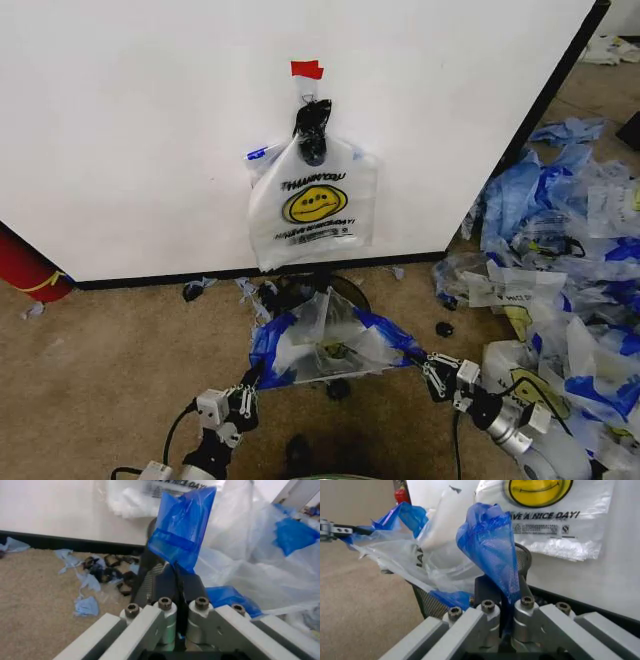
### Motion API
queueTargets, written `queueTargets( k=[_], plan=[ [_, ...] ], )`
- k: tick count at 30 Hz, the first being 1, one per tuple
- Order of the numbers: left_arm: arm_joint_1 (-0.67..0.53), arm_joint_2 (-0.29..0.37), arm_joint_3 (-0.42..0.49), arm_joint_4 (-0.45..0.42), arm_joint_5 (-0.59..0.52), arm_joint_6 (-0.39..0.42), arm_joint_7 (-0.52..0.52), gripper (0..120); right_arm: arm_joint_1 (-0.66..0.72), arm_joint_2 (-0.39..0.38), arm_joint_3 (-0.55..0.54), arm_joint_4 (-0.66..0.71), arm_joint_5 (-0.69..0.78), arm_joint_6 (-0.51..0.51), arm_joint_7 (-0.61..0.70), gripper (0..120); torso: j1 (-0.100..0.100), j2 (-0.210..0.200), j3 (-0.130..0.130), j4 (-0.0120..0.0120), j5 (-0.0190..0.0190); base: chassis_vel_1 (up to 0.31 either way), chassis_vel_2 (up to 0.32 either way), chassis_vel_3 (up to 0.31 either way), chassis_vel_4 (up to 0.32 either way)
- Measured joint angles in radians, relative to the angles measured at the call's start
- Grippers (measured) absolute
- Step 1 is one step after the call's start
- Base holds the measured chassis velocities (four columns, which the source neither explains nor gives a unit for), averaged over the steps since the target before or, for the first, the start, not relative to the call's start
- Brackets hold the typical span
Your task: Pick up the garbage bag from the wall and place it over the trash bin.
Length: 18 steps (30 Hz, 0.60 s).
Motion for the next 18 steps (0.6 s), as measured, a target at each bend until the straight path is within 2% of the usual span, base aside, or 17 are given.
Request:
queueTargets(
  k=[6,18],
  plan=[
    [-0.016,0.015,-0.002,0.039,-0.012,0.001,-0.006,0,0.016,-0.001,-0.020,-0.003,-0.007,-0.004,0.009,0,0.000,0.000,0.000,0.0001,0.0000,0.000,0.000,0.000,0.000],
    [-0.031,0.002,0.025,0.086,-0.011,0.000,0.000,0,0.030,0.004,-0.040,-0.035,-0.014,0.002,0.017,0,0.000,0.000,0.000,0.0001,0.0000,0.000,0.000,0.000,0.000]
  ],
)
